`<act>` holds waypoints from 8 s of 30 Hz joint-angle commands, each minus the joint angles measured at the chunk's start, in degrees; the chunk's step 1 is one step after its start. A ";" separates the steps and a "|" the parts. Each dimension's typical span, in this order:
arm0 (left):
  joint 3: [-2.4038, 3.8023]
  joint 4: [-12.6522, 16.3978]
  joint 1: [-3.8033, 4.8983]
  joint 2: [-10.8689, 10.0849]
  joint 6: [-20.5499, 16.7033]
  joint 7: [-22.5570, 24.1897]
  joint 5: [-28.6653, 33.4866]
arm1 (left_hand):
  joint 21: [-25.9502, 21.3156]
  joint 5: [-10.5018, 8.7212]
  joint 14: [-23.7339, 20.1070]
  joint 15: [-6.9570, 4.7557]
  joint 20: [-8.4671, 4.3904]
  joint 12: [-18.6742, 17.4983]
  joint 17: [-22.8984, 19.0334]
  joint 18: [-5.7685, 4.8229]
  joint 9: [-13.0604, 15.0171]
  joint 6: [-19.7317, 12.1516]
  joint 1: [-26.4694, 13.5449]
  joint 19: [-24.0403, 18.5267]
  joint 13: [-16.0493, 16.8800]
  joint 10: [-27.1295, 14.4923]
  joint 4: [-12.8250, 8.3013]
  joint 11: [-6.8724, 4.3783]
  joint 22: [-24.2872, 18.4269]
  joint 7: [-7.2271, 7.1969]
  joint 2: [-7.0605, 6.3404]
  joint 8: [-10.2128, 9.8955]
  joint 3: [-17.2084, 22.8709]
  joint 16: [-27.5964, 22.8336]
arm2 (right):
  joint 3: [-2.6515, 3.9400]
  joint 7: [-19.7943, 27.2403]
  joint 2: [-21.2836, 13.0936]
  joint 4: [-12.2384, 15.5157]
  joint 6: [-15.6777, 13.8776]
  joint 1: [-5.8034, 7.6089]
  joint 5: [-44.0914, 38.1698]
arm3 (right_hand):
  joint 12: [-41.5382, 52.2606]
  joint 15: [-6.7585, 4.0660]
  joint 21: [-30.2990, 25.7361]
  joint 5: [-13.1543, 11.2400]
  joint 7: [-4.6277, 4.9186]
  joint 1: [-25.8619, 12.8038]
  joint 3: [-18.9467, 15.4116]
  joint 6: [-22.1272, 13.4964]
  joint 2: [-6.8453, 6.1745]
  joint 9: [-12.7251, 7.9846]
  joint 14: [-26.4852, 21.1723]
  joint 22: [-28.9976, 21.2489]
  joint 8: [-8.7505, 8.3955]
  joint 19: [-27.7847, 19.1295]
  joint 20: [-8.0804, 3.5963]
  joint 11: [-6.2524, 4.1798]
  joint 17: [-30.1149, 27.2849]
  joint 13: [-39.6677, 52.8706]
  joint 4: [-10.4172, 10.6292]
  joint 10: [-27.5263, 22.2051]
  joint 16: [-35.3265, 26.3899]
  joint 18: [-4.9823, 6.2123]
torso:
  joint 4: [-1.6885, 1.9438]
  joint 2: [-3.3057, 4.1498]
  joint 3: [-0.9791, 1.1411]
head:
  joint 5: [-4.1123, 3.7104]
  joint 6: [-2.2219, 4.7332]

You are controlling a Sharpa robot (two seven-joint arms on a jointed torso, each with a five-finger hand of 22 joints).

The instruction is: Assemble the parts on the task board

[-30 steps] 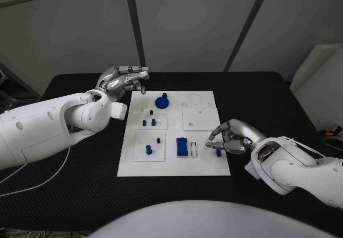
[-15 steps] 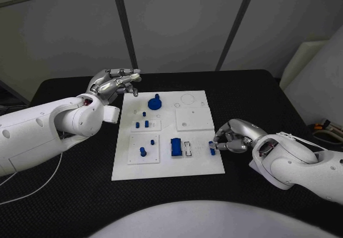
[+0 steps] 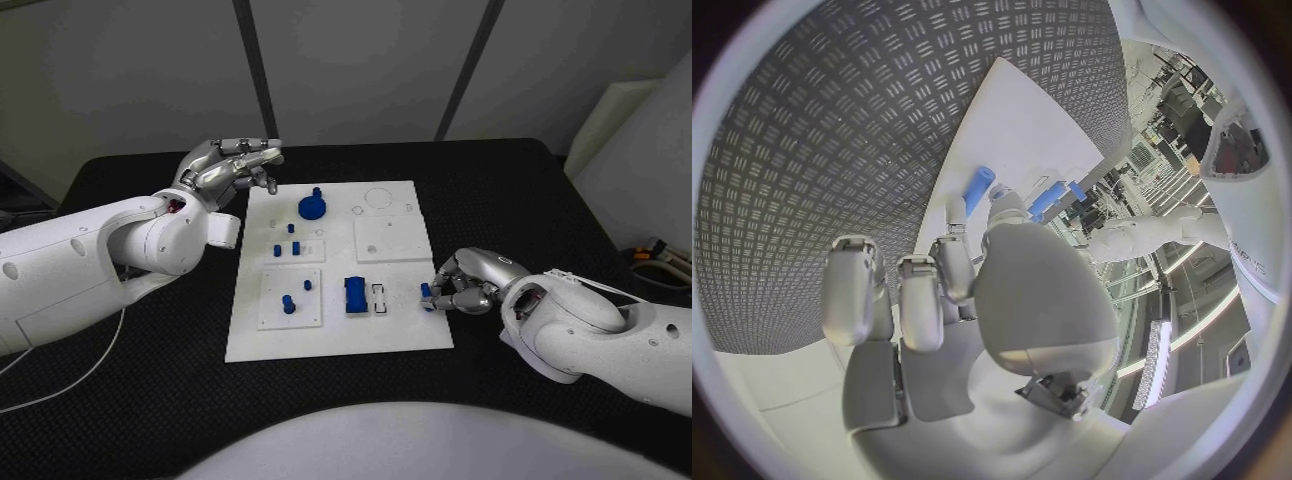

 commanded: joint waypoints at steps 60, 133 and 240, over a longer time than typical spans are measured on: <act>0.04 0.27 -0.10 -0.35 0.44 0.55 0.09 | -0.21 0.17 -0.42 -0.04 0.20 0.17 -0.05 1.97 -0.08 -0.19 0.20 0.13 0.06 -0.39 0.02 -0.01 -0.06 0.11 0.57 -0.10 -0.35 0.07 | 2.16 -2.90 4.49 3.54 -9.97 -1.08 9.00 | 1.82 -1.59 0.89 9.45 -1.39 9.25 10.84 2.03 -0.77 2.29 5.11 3.98 0.78 1.37 -1.37 -1.80 10.92 2.21 -1.57 1.40 0.48 -0.73 | -0.01 -0.07 -0.07 | 1.11 -0.33; 0.05 0.50 -0.08 -0.51 0.50 0.14 0.95 | -0.44 0.17 -0.46 -0.02 0.22 0.46 -0.24 1.99 -0.08 -0.27 0.19 0.24 0.07 -0.63 0.06 0.00 -0.24 0.12 0.65 -0.09 -0.59 0.18 | 2.60 -5.15 11.32 -0.48 -0.73 -1.06 18.09 | 3.61 -2.21 1.04 10.40 -2.46 -11.26 4.53 3.75 0.91 6.49 5.29 4.55 3.21 1.61 -1.94 -2.57 11.81 4.17 0.20 2.85 0.87 -0.81 | -0.08 -0.09 -0.02 | 2.01 -0.33; 0.01 -13.30 -2.25 6.70 -5.78 5.85 6.42 | -22.81 0.16 -16.21 6.69 6.78 -6.15 -16.59 0.11 -0.19 -1.40 -1.05 -25.37 -3.16 -3.78 2.01 3.22 -14.66 1.37 -0.36 -0.71 1.59 -30.56 | 3.95 51.61 23.74 -38.97 2.86 6.68 75.01 | -63.49 9.23 -58.40 -10.90 6.22 13.66 20.04 -4.43 -0.45 -6.53 -23.17 -47.51 -9.41 -35.84 8.89 7.18 -60.35 -62.60 -3.43 -17.77 -75.34 6.52 | -1.01 -4.30 -0.61 | 2.37 9.51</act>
